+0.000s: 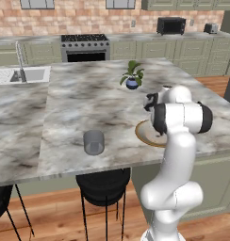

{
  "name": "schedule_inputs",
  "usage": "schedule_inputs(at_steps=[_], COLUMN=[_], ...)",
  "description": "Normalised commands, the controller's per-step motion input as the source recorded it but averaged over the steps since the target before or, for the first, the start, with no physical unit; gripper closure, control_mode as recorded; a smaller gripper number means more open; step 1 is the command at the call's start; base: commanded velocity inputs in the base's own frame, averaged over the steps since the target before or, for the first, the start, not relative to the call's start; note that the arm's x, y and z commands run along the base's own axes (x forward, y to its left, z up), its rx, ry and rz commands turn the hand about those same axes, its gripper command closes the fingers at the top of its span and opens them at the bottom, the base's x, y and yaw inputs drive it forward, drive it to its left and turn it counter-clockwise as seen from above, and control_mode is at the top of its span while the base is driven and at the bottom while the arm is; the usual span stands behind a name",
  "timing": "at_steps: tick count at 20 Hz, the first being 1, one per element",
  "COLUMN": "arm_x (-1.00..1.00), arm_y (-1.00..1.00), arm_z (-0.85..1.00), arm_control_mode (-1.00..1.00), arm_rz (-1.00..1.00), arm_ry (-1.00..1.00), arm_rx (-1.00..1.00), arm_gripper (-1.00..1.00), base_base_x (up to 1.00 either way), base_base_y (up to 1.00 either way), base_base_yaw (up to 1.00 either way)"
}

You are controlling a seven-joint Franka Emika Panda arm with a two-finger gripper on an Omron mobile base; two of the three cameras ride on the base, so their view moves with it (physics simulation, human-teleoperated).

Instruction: There are four ice cubes in the ice bowl. Place two ice cubes in each glass of water.

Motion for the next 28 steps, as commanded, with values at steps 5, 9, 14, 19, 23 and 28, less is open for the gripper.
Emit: schedule_inputs(at_steps=[5,9,14,19,23,28], arm_x=[-0.03,-0.18,-0.22,-0.19,-0.01,0.00], arm_y=[0.41,0.32,0.13,0.08,0.01,0.00], arm_z=[0.69,0.54,0.33,0.20,0.04,0.00], arm_control_mode=[-1.00,-1.00,-1.00,-1.00,-1.00,-1.00], arm_rz=[-0.12,-0.14,-0.13,-0.08,0.00,0.00], arm_ry=[0.00,0.00,0.00,0.00,0.00,0.00], arm_rx=[0.00,0.00,0.00,0.00,0.00,0.00], arm_gripper=[1.00,1.00,1.00,1.00,1.00,1.00], base_base_x=[0.00,0.00,0.00,0.00,0.00,0.00], base_base_y=[0.00,0.00,0.00,0.00,0.00,0.00], base_base_yaw=[0.00,0.00,0.00,0.00,0.00,0.00])
